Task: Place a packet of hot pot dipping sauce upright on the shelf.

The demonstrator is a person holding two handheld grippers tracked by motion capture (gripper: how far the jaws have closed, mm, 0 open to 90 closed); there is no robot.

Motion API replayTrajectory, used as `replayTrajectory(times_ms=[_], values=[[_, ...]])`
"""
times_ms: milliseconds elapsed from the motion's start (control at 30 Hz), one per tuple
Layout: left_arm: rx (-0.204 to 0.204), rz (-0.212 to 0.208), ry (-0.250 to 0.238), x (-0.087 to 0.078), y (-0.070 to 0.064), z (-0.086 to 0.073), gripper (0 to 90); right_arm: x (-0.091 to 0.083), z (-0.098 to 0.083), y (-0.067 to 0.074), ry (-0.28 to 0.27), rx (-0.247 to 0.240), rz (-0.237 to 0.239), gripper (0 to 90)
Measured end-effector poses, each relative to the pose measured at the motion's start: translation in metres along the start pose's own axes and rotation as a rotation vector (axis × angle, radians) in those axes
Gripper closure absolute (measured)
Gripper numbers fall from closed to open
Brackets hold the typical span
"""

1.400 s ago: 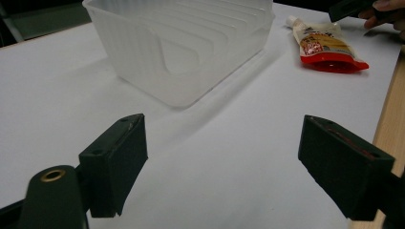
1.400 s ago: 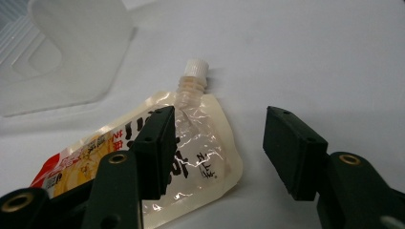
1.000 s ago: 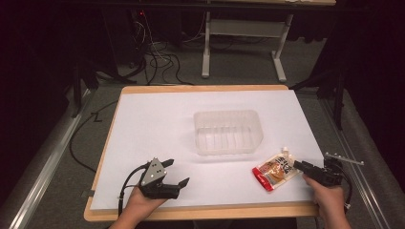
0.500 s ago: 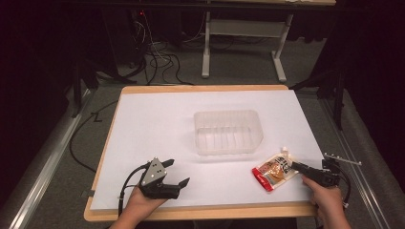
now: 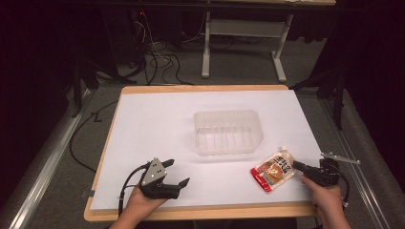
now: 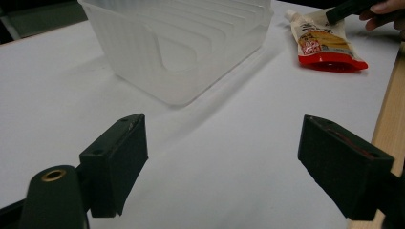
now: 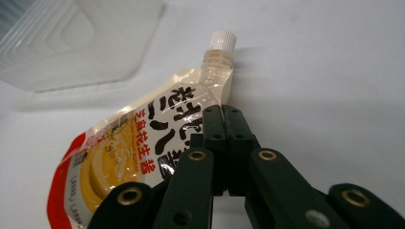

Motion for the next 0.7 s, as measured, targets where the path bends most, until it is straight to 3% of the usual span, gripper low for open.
replayTrajectory(times_ms=[367,500,700], values=[[0.0,0.002,-0.004,-0.001,0.001,0.0,17.8,-0.024,0.012,0.028,-0.163,-0.133,0.011,90.0],[0.0,0.003,-0.004,-0.001,0.001,0.0,17.8,-0.036,0.016,0.048,-0.24,-0.191,0.052,90.0],[0.0,0.003,-0.003,-0.001,0.001,0.0,17.8,-0.043,0.018,0.066,-0.283,-0.234,0.076,90.0]])
Point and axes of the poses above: each handheld gripper's, and its own axes: x roughly forward along the jaws, z roughly out of its top, y roughly to its left, the point moved 6 cm from there along x, roughly forward along the jaws, and after that the axes turned 11 degrees about y, right-handed, at the moved point
